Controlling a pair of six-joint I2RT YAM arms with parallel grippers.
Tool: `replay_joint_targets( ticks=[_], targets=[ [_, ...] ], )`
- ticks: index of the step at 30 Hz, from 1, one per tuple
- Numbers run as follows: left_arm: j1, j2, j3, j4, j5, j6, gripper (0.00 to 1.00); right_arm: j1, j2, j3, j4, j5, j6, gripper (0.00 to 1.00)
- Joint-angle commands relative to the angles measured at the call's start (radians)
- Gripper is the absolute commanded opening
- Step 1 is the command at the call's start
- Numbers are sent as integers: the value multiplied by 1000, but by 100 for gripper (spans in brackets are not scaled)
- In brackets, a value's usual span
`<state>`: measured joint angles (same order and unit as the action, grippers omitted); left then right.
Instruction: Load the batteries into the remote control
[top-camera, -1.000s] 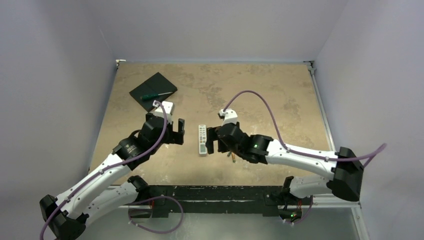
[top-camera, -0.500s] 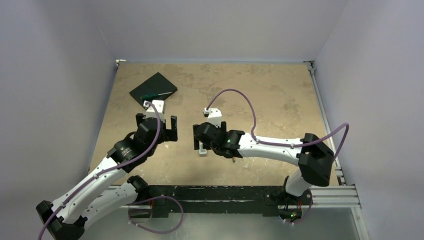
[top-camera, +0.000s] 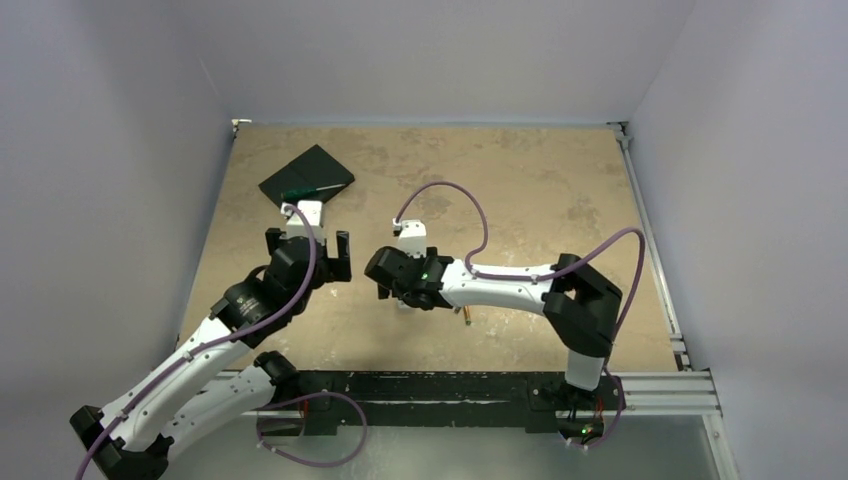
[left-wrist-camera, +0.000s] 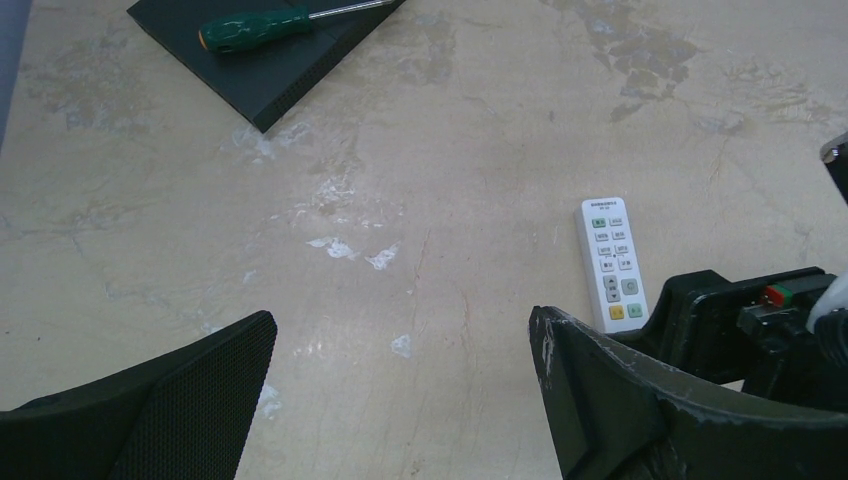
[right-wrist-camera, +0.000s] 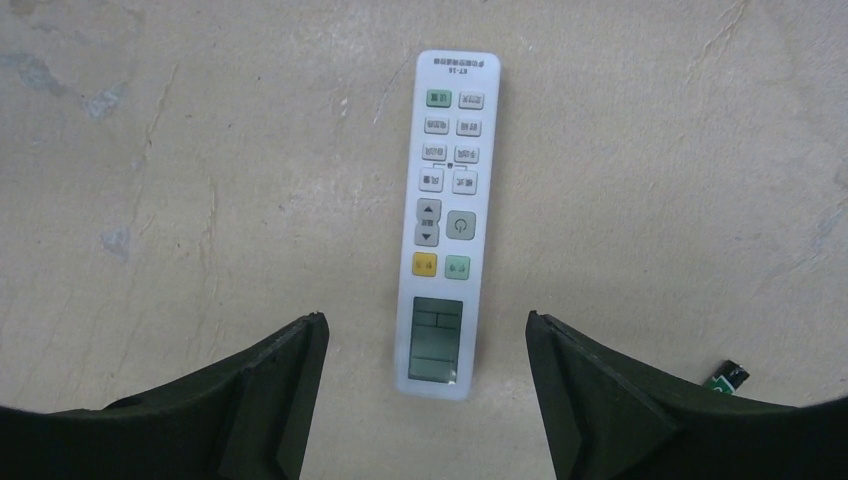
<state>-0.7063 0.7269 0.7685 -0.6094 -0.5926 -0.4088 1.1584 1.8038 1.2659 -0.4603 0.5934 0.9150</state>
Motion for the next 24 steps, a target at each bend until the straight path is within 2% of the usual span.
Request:
replay_joint_targets(
  ticks=[1,15,24],
  targets=[
    [7,-12,36,14,-16,-9,99,6,35,66,-21,42,33,80],
    [8,-22,35,16,-10,-8,99,-1,129,84,-24,46,54,72],
    [7,-23,35,16,-10,-7,99,-8,138,57,-5,45,65,64]
  ],
)
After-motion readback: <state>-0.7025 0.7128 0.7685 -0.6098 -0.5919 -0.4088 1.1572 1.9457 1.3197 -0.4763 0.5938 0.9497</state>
